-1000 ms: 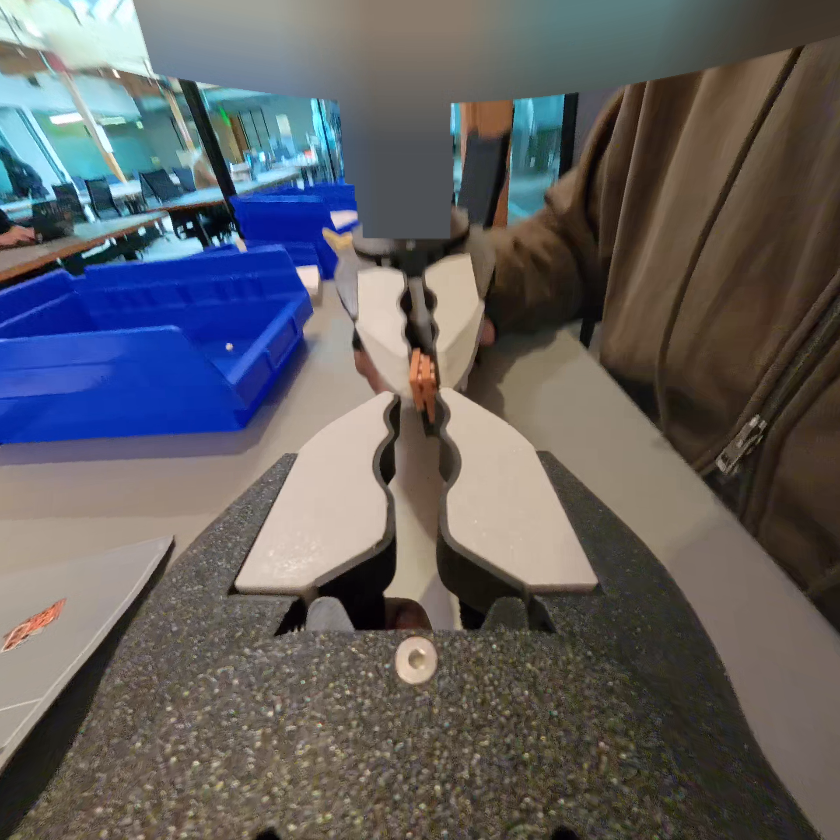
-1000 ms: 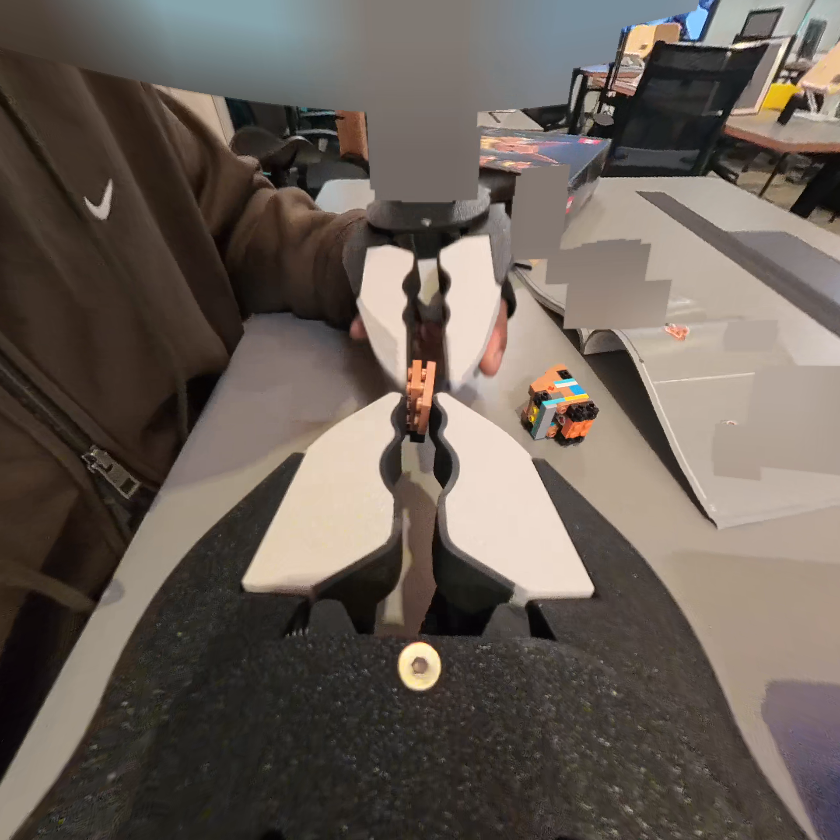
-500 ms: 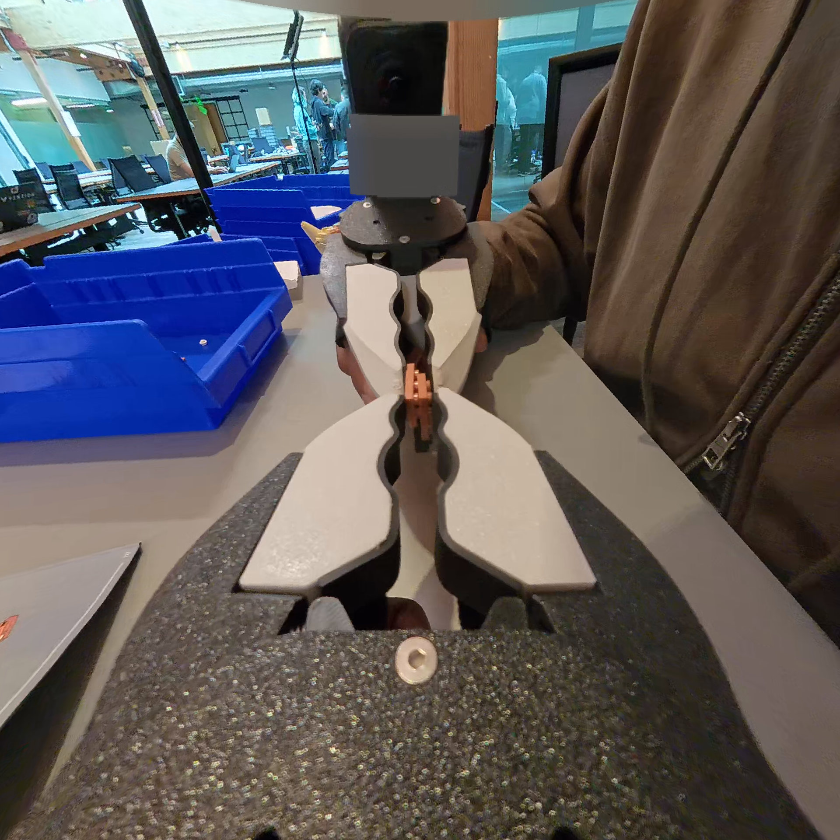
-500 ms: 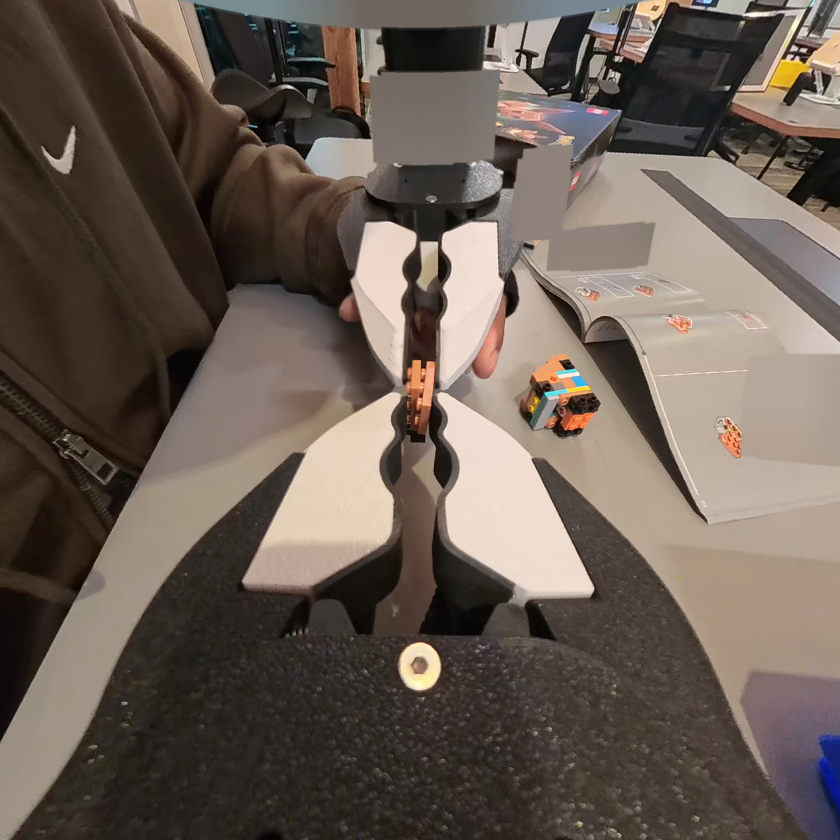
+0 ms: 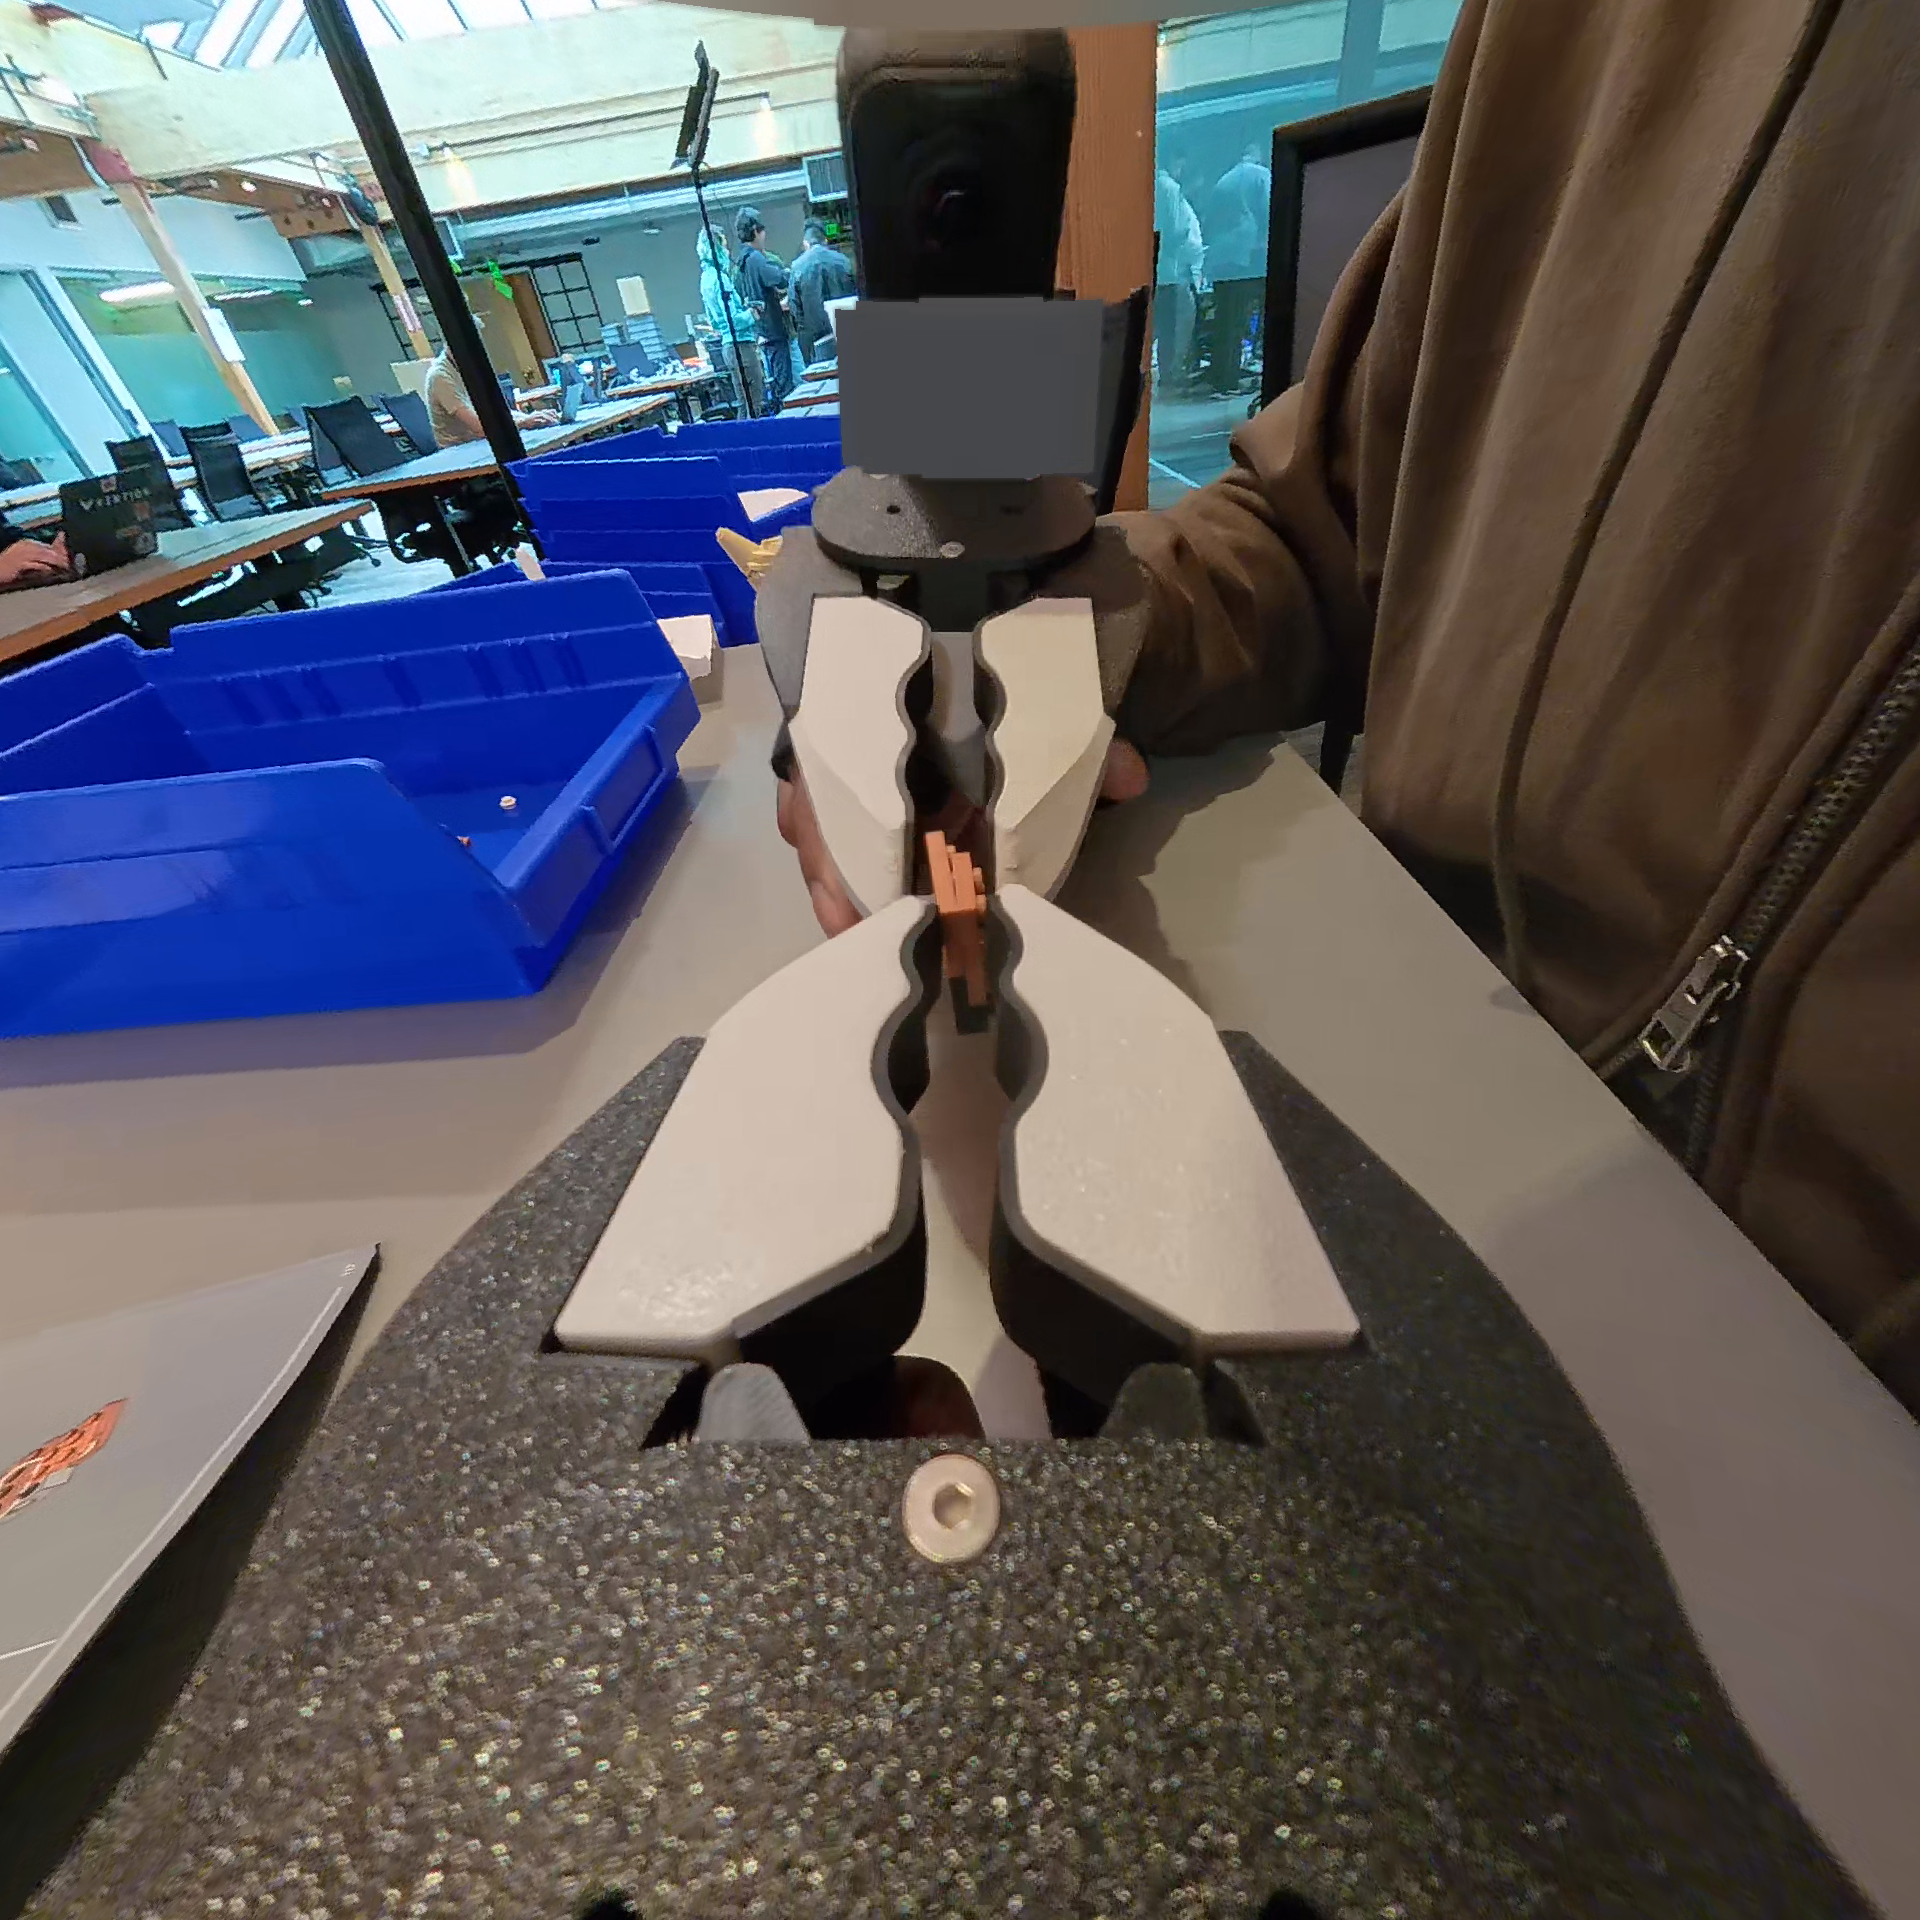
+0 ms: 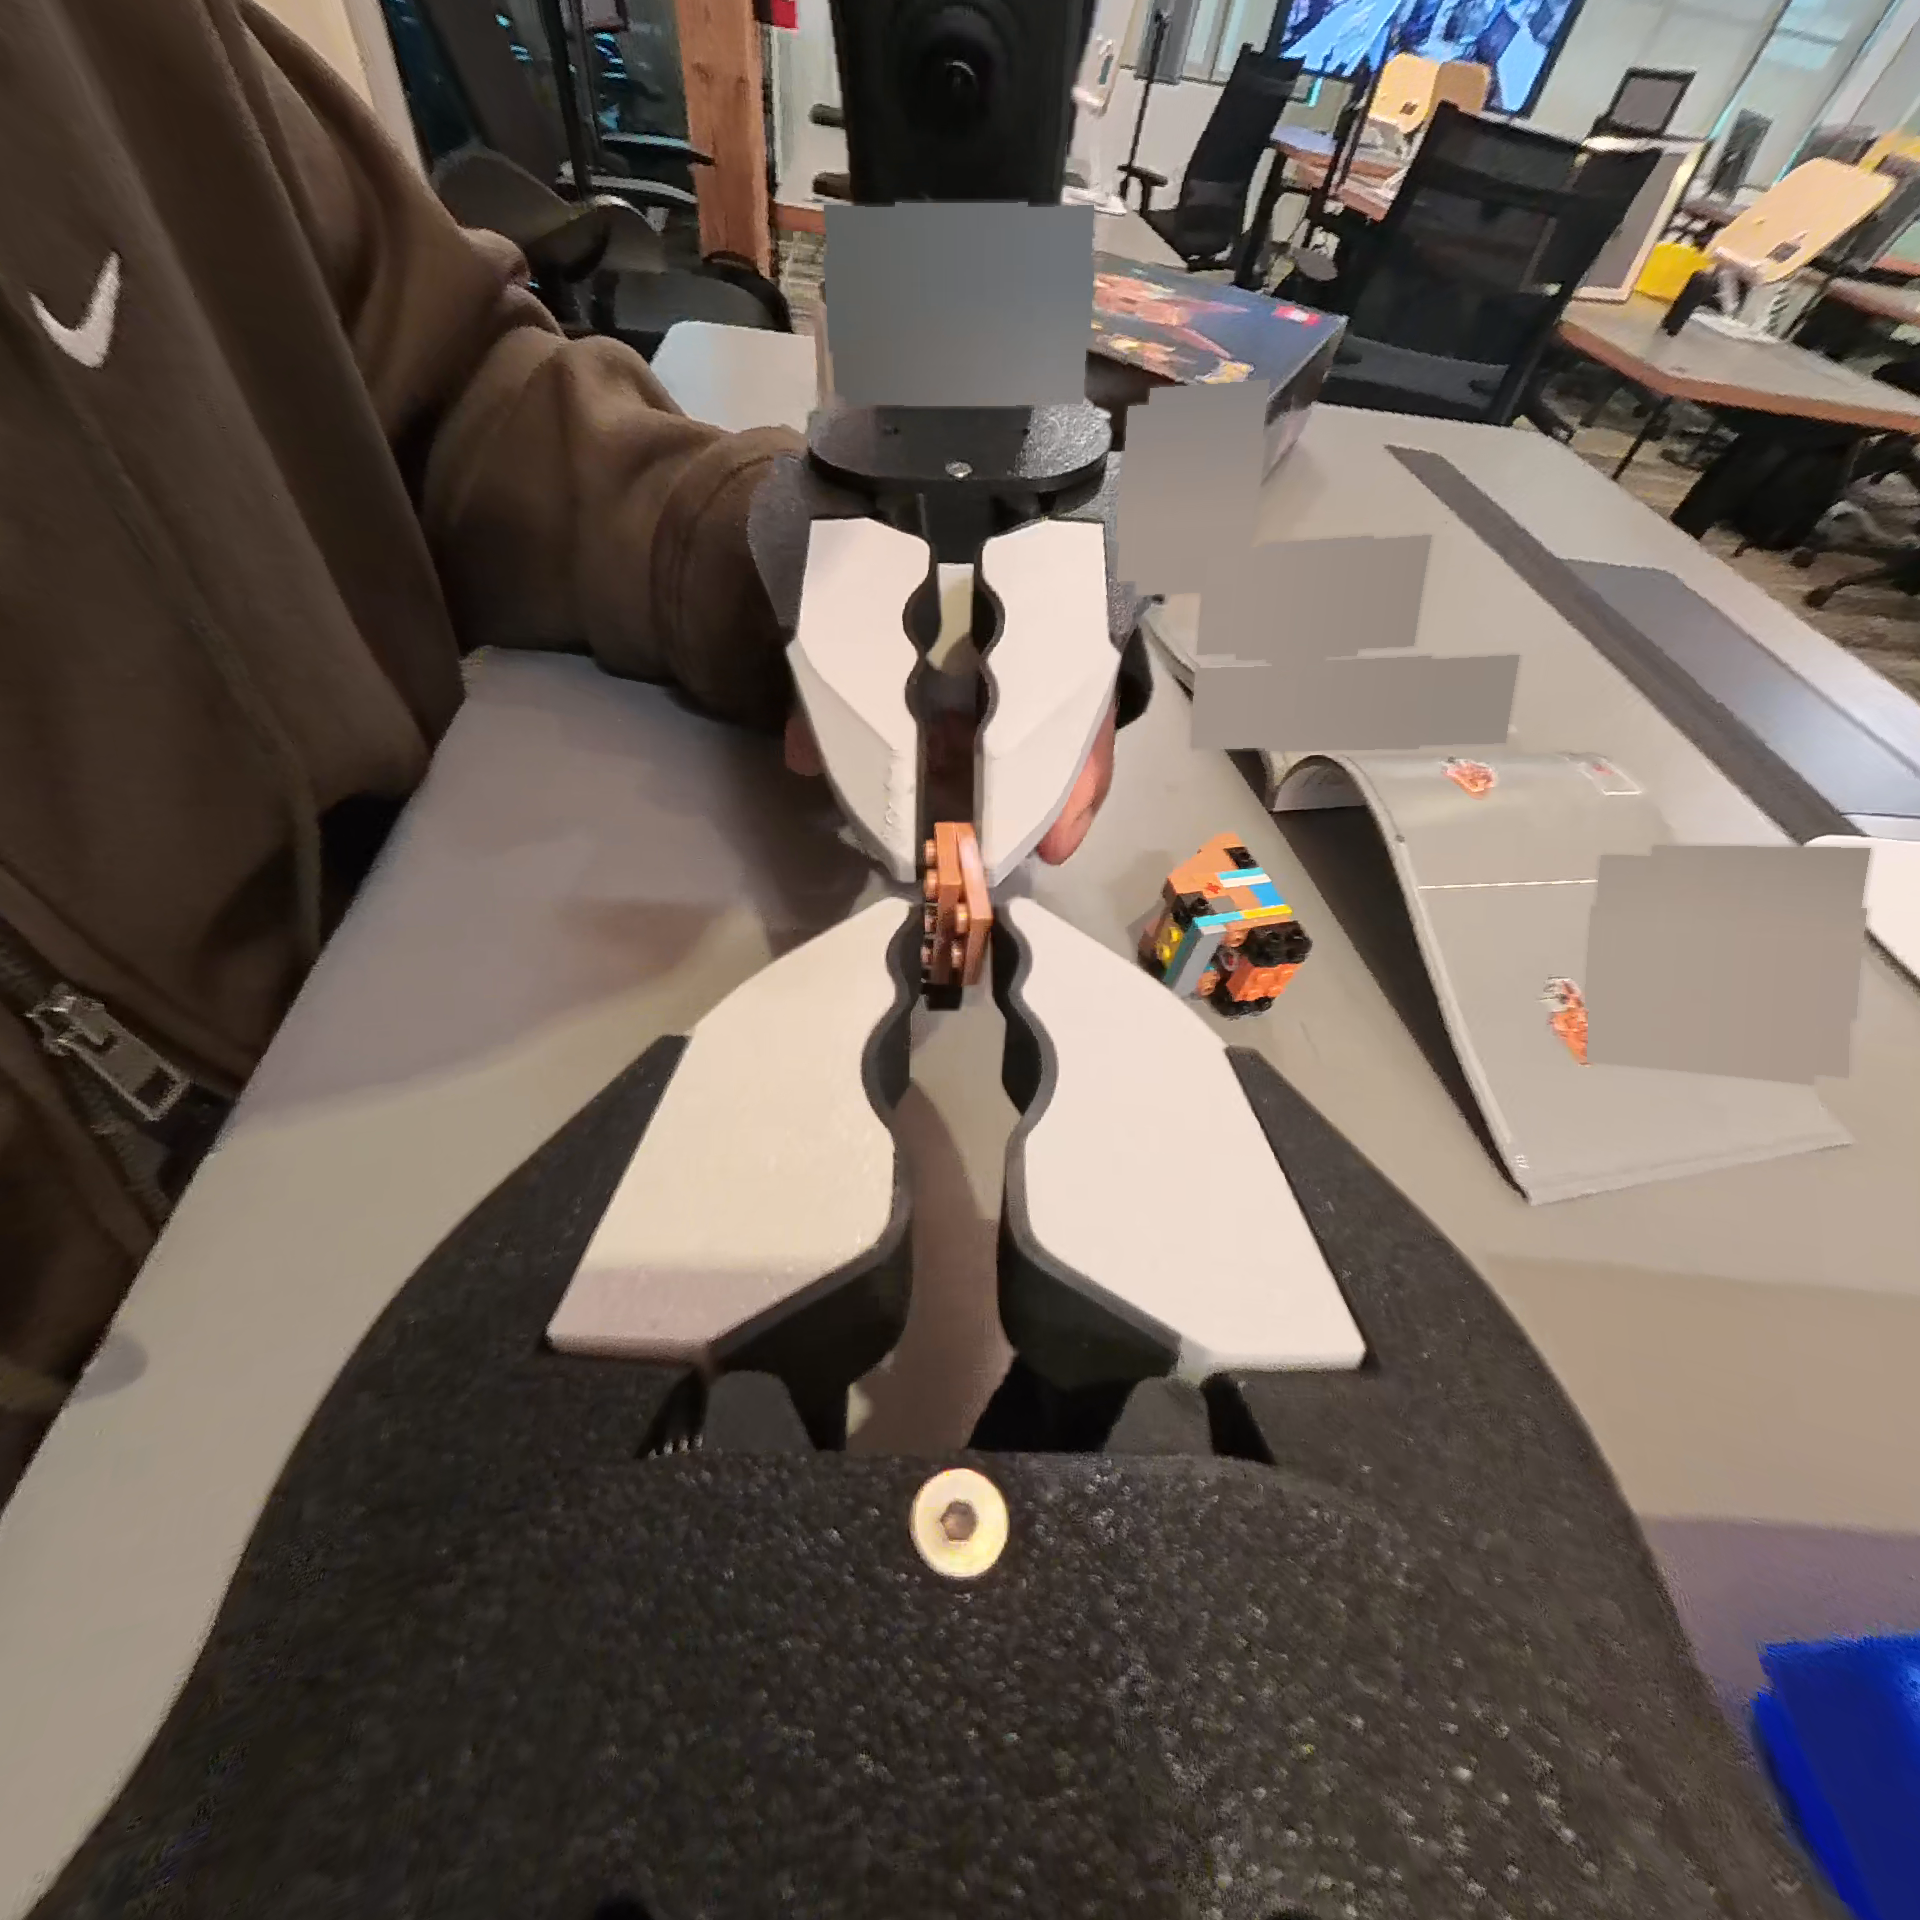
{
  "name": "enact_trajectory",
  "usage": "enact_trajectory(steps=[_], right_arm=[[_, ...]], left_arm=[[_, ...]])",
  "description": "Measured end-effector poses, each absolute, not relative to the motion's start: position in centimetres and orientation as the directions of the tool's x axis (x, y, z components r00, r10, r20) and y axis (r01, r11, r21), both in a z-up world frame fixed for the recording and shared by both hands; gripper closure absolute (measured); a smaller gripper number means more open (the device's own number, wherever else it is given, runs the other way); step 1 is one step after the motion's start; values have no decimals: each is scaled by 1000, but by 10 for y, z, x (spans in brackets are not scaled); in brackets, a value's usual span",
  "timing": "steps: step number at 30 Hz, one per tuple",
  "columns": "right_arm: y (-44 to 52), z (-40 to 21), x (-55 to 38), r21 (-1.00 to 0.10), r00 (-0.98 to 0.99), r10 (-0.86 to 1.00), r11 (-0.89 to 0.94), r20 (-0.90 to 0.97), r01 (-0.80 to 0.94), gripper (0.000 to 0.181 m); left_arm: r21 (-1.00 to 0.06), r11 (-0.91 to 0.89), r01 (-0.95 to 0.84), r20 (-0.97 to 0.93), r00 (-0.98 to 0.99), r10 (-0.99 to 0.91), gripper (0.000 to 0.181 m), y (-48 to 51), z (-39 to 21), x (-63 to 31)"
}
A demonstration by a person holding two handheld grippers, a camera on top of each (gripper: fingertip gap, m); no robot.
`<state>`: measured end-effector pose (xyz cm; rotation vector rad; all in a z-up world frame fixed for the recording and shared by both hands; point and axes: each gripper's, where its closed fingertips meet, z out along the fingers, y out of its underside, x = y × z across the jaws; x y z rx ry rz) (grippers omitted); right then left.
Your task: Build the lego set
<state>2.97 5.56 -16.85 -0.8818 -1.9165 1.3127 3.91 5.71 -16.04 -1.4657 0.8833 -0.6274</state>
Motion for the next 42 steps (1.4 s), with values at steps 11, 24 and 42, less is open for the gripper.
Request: enact_trajectory(steps=[11, 24, 42], right_arm=[[55, -161, 34, -962, -588, 802, 233, 105, 146, 173], [61, -163, 29, -968, -598, 777, -59, -198, 243, 174], [69, -152, 29, -977, -595, 776, -152, -212, 149, 174]], left_arm=[[-990, 28, -135, -98, 549, -830, 174, 56, -161, 41], [-994, -53, -95, -12, 576, -817, 172, 62, -164, 35], [-994, -88, -60, 35, 600, -799, 173, 69, -167, 35]])
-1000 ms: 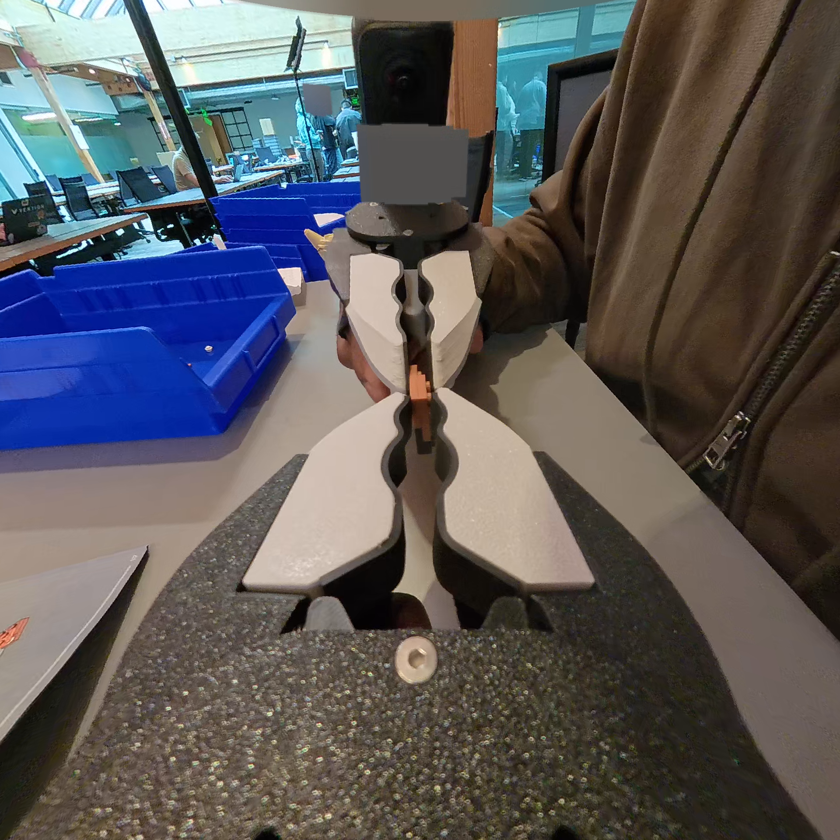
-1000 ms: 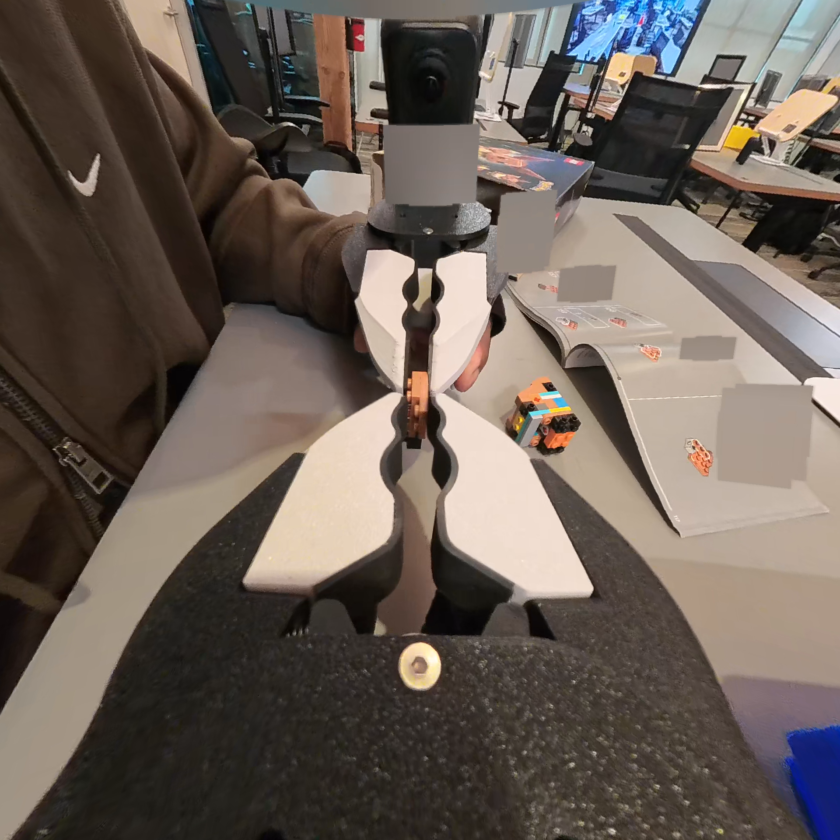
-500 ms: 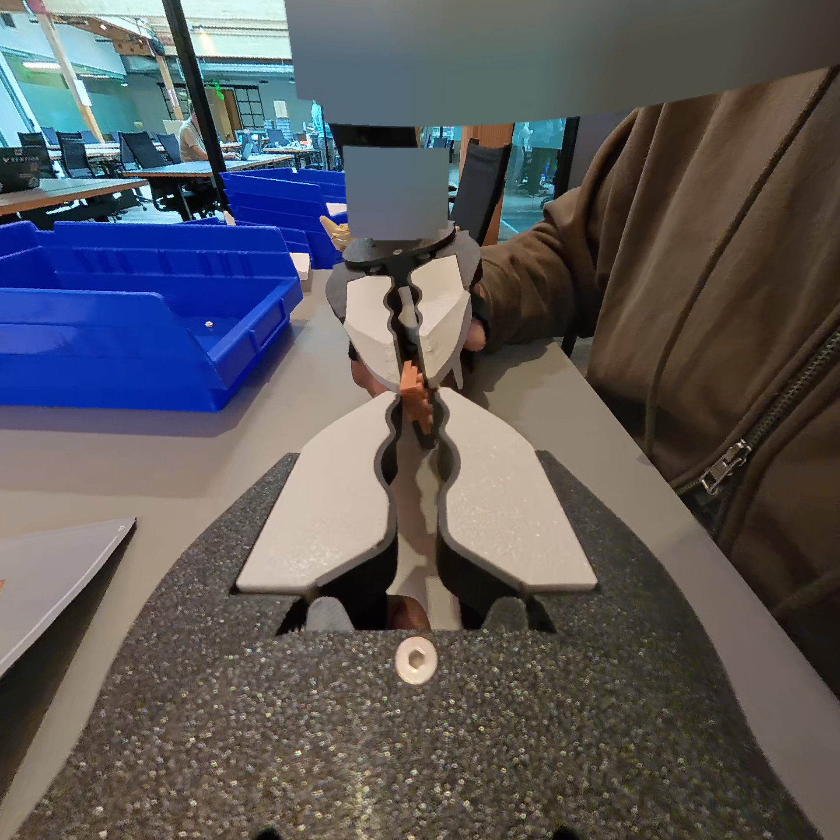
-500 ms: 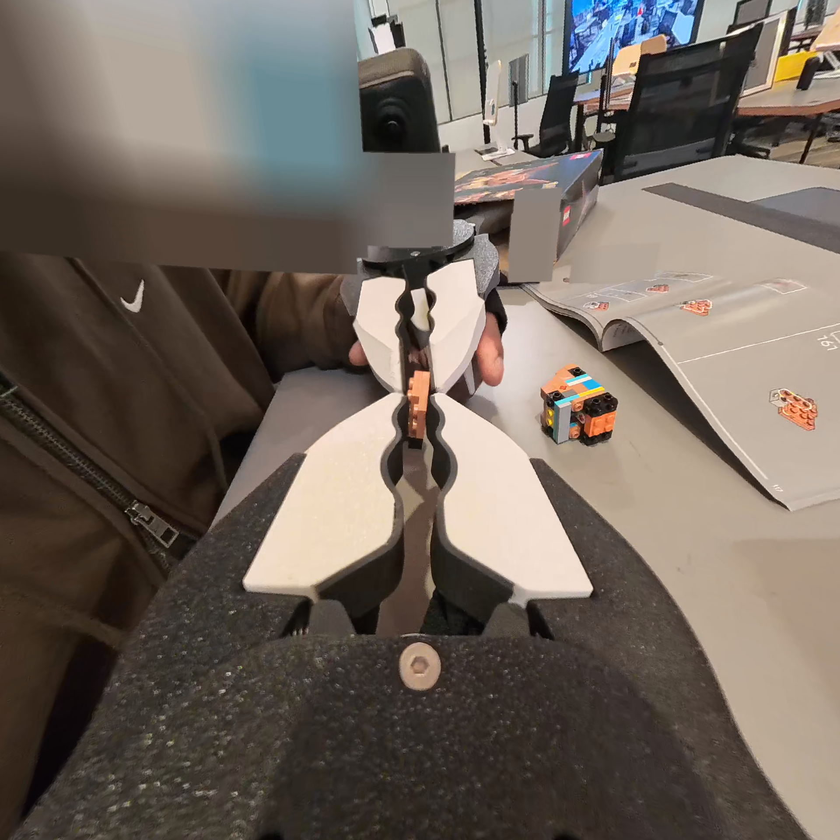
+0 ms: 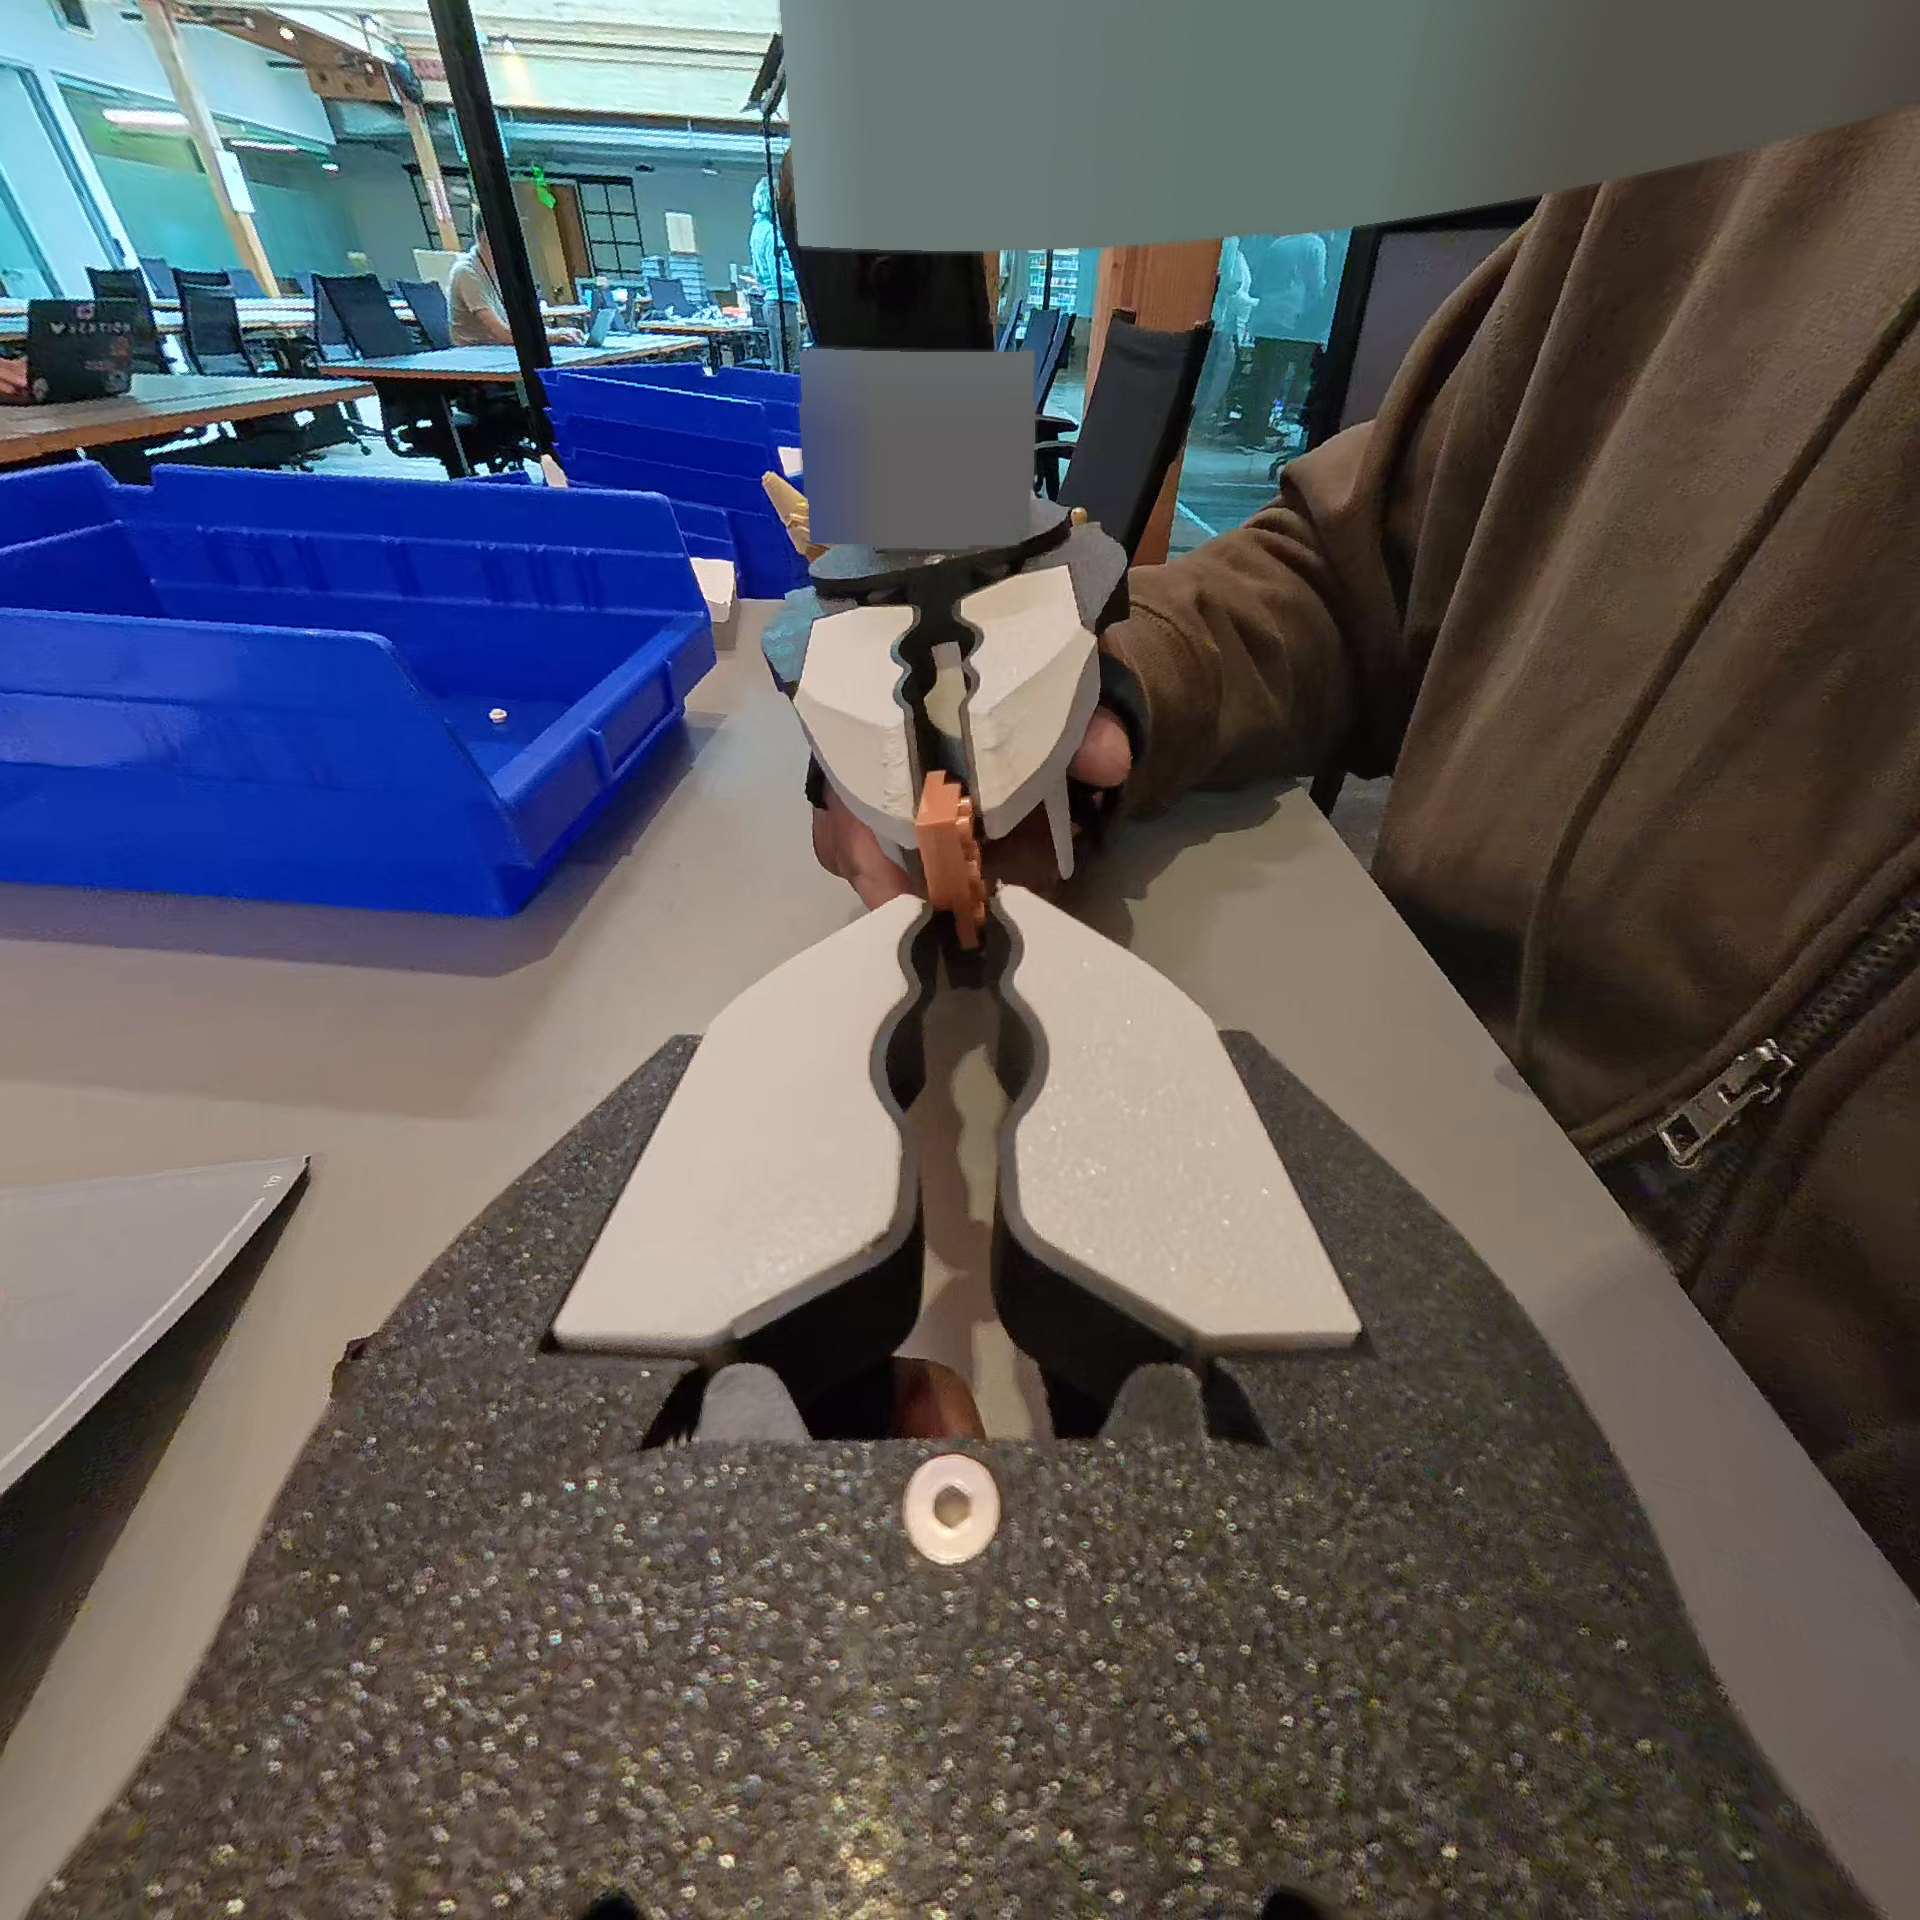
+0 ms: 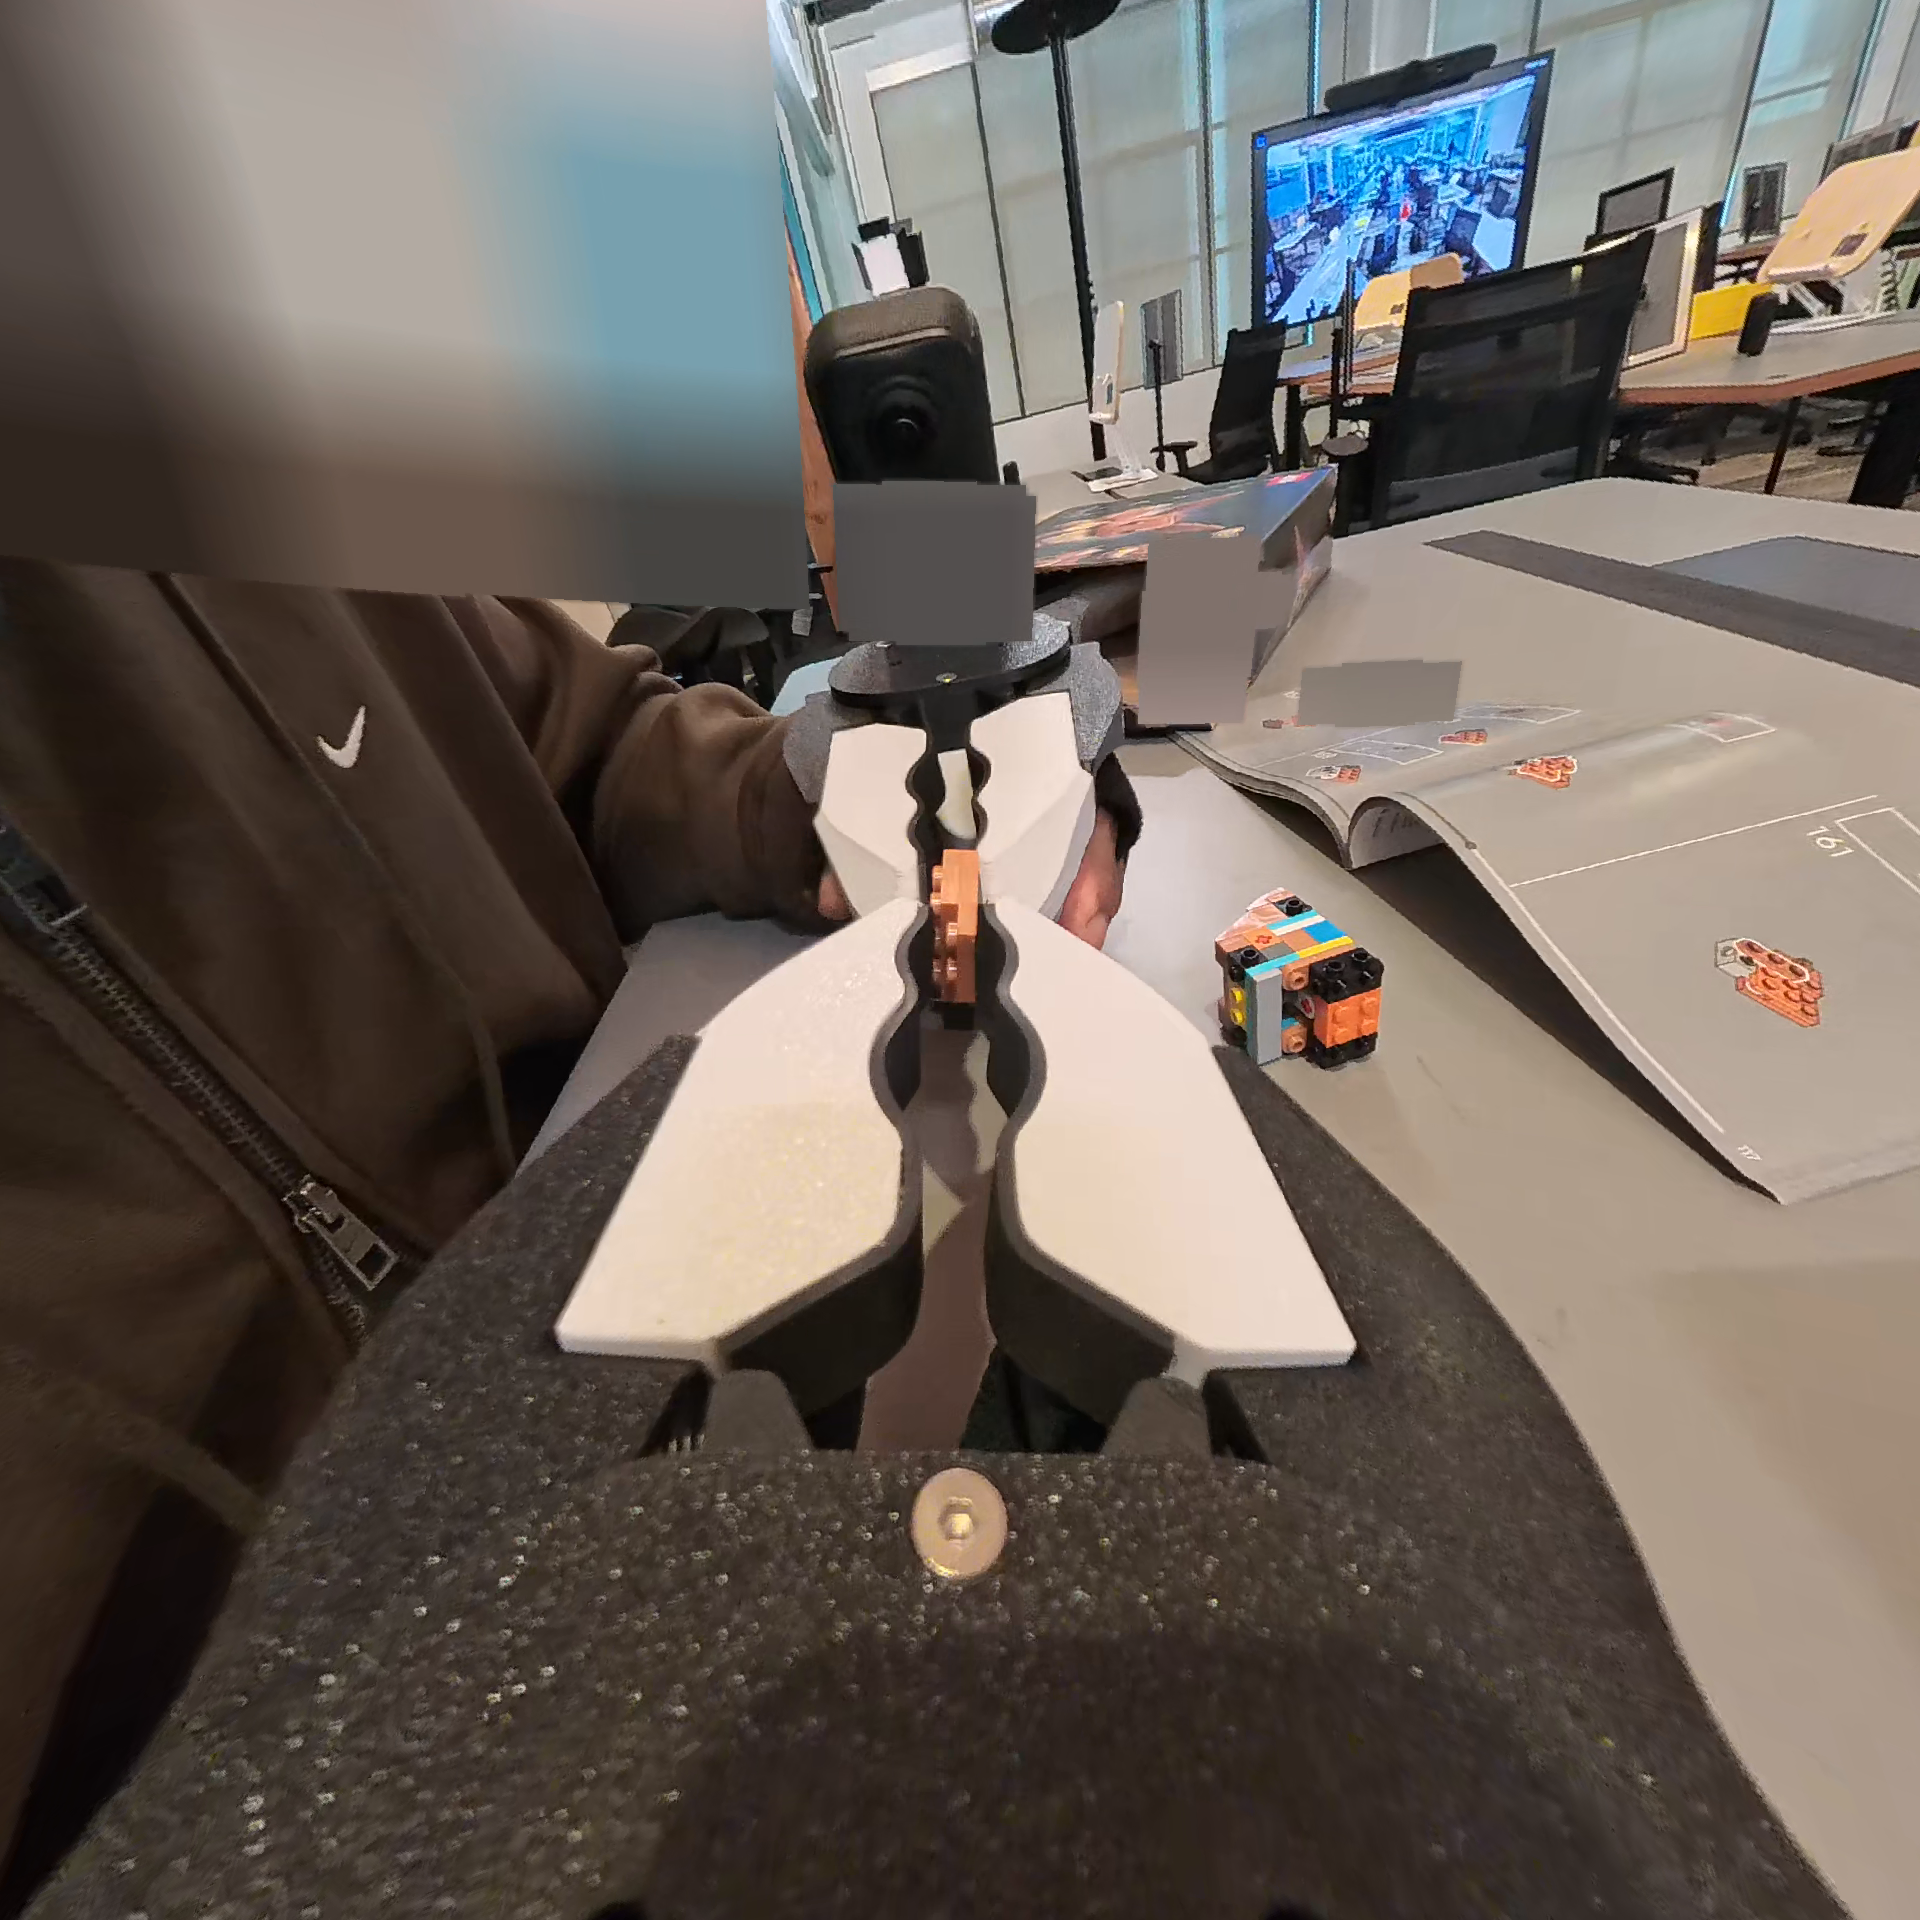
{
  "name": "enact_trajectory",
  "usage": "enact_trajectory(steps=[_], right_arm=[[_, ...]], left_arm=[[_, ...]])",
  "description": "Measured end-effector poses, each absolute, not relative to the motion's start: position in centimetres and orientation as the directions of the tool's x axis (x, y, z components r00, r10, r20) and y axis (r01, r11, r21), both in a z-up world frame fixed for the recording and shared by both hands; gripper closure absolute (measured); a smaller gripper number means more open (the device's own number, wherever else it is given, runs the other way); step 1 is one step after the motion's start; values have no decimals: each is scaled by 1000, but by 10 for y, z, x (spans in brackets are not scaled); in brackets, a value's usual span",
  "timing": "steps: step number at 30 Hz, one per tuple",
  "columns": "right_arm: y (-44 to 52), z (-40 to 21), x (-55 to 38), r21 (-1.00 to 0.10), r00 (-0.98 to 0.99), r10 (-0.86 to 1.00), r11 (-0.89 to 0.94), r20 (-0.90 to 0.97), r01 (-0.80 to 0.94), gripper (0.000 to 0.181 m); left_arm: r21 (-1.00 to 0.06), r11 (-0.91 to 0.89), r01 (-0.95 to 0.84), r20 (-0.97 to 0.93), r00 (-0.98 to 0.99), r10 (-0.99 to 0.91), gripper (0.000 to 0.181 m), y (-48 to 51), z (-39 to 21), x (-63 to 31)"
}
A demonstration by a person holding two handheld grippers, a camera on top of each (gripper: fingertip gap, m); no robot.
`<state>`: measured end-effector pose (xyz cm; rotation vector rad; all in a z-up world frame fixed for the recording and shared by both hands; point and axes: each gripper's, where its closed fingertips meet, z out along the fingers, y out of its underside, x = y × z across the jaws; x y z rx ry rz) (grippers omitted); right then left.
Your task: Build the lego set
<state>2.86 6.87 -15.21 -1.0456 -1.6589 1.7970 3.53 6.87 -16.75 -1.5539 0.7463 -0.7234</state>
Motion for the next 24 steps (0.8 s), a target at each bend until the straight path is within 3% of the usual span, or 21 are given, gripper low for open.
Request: enact_trajectory(steps=[24], right_arm=[[71, -158, 29, -979, -592, 782, -116, -193, 166, 174]], left_arm=[[-996, -29, -88, -33, 630, -776, 172, 71, -167, 35]])
